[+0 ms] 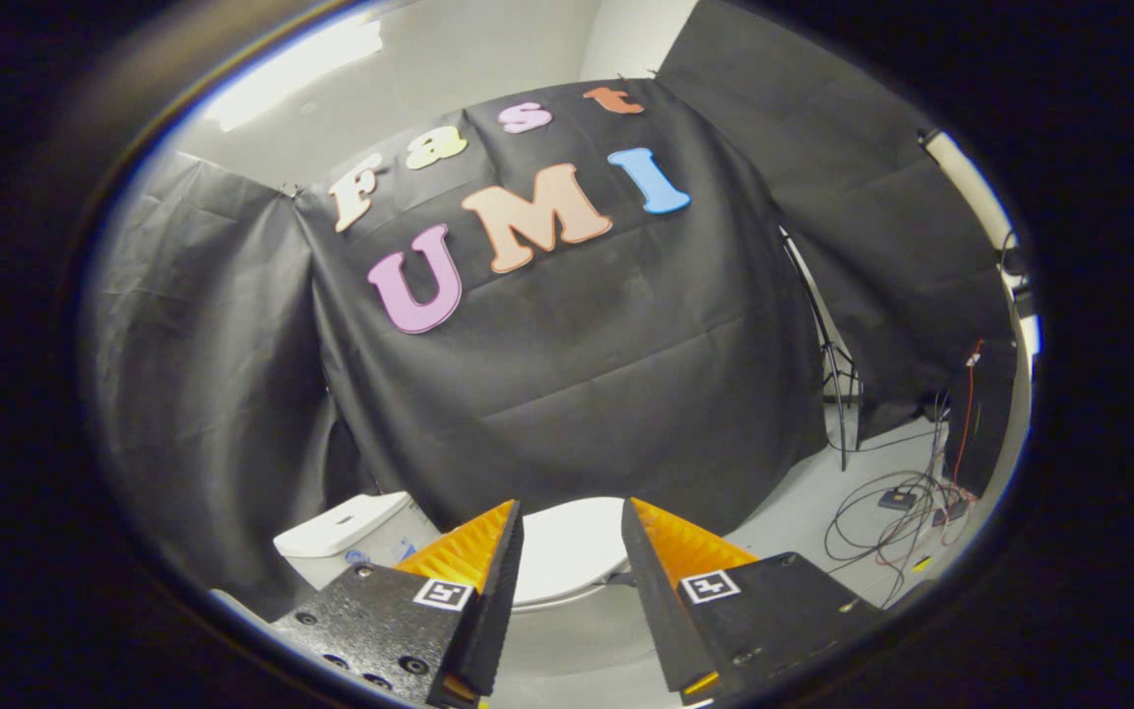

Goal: Open the toilet lid.

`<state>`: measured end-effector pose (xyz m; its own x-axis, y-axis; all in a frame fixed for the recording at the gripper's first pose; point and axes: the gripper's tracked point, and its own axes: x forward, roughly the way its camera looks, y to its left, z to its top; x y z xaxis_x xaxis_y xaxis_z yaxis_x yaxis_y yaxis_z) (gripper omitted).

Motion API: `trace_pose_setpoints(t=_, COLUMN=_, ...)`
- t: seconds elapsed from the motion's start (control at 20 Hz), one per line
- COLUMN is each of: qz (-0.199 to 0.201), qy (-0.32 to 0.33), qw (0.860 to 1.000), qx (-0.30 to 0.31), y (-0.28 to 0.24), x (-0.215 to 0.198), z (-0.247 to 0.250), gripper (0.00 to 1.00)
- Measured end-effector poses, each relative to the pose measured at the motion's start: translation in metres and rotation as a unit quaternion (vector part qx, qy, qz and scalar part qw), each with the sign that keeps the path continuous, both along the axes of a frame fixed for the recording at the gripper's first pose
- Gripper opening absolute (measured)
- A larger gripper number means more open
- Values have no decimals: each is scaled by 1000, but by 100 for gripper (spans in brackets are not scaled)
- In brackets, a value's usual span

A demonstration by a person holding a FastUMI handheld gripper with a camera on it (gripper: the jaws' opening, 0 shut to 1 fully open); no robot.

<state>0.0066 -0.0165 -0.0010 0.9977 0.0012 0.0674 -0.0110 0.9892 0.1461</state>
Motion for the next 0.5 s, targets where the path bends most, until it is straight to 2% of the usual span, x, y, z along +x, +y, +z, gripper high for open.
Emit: trace_pose_setpoints(t=0.5, qz=-5, qy=-8, qw=990, qx=140, y=-30, x=20, z=-36, gripper=62)
